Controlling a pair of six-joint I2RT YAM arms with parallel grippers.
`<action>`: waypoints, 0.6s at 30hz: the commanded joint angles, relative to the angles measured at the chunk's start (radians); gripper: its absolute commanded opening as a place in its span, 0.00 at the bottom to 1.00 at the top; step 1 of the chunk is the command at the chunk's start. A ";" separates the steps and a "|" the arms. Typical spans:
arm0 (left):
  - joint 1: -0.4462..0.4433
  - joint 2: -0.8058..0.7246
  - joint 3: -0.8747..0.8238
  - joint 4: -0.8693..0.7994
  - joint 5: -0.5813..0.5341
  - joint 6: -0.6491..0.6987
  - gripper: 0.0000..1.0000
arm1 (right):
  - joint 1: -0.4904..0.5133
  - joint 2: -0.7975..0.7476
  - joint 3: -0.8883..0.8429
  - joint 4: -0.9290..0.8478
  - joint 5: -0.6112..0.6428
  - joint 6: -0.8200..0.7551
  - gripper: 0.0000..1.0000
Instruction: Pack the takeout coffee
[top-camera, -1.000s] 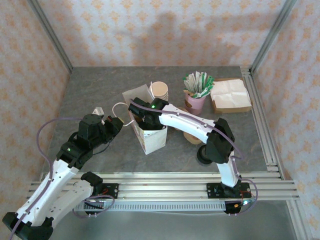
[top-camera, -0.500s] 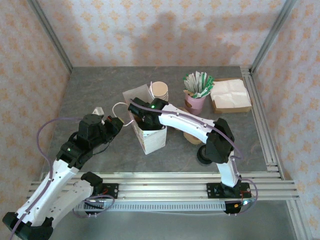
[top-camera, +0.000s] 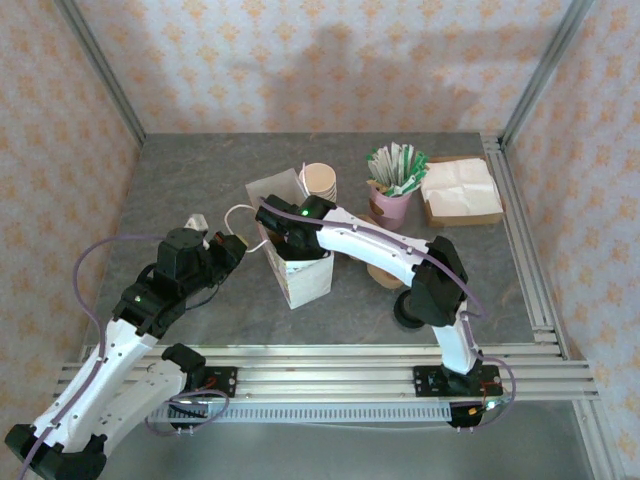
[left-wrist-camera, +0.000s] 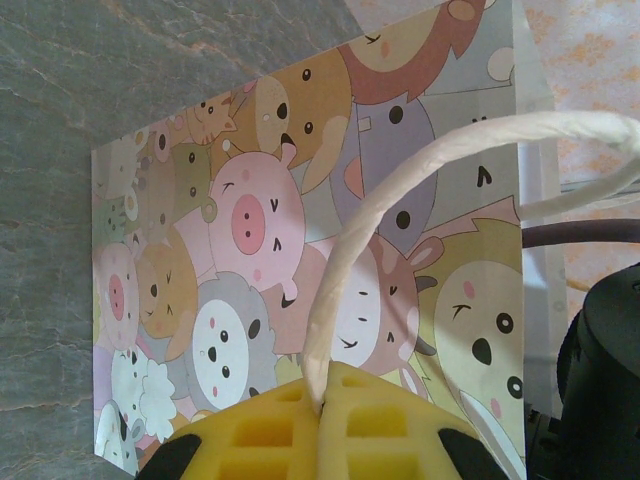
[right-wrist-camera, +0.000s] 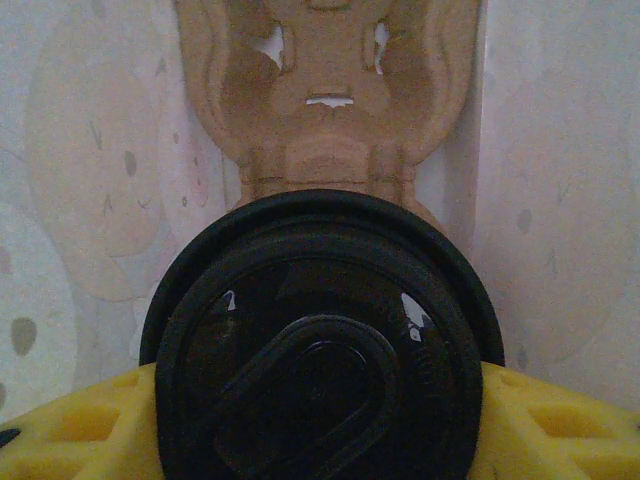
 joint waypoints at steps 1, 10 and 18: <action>-0.009 0.003 0.004 -0.021 -0.024 0.022 0.00 | -0.001 0.076 -0.024 -0.050 0.035 0.014 0.62; -0.008 0.003 0.004 -0.021 -0.025 0.025 0.00 | -0.001 0.072 -0.018 -0.053 0.044 0.017 0.73; -0.008 0.003 0.004 -0.022 -0.027 0.025 0.00 | 0.003 0.058 -0.017 -0.042 0.055 0.021 0.89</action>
